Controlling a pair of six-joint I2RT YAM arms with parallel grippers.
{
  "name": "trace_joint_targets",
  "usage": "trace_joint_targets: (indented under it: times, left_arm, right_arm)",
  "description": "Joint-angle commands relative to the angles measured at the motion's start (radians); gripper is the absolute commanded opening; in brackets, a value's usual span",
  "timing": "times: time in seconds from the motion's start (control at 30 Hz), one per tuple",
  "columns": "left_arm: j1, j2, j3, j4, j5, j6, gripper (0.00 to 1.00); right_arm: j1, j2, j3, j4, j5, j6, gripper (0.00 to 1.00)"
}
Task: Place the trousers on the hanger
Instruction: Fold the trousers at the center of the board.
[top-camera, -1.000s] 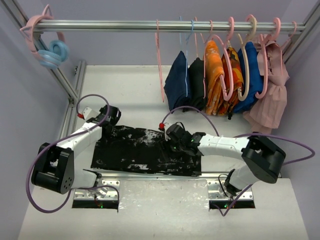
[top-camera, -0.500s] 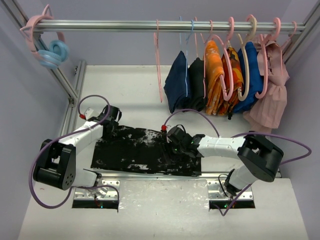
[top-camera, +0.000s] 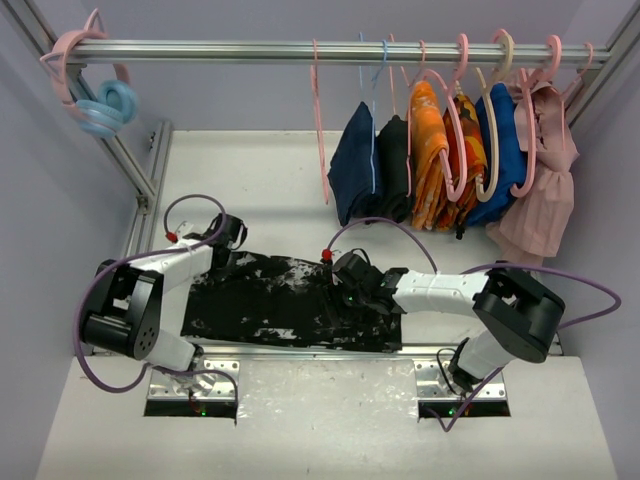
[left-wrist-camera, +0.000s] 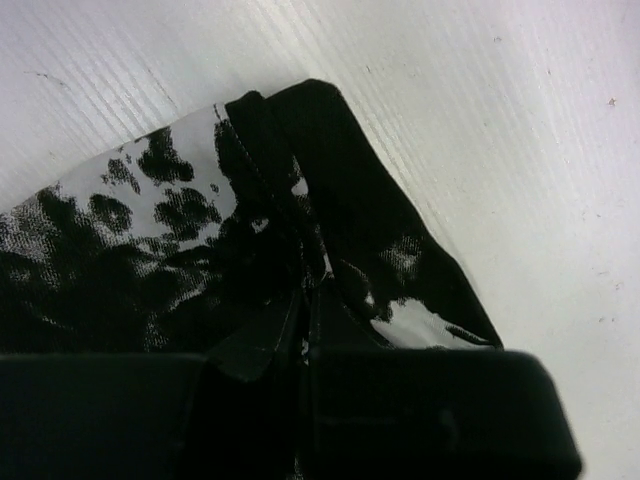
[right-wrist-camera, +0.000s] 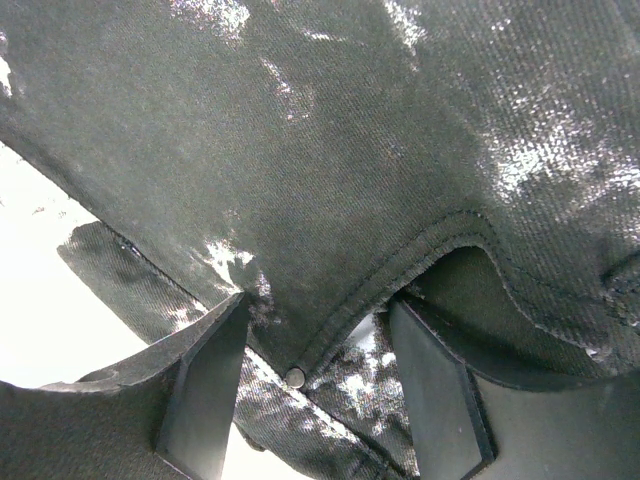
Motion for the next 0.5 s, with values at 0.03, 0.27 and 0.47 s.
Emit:
trace_joint_targets:
  times: [0.03, 0.27, 0.47]
  left_arm:
    - [0.038, -0.051, 0.033, -0.051, -0.066, -0.034, 0.00]
    - [0.122, -0.064, 0.166, -0.151, -0.158, -0.006, 0.00]
    - [0.144, 0.023, 0.250, -0.175, -0.193, -0.004, 0.00]
  right_arm:
    - [0.003, 0.021, -0.028, -0.095, 0.121, -0.023, 0.64]
    - [0.003, 0.022, -0.073, -0.207, 0.166, -0.008, 0.66]
    - [0.004, -0.001, -0.134, -0.208, 0.151, 0.009, 0.67]
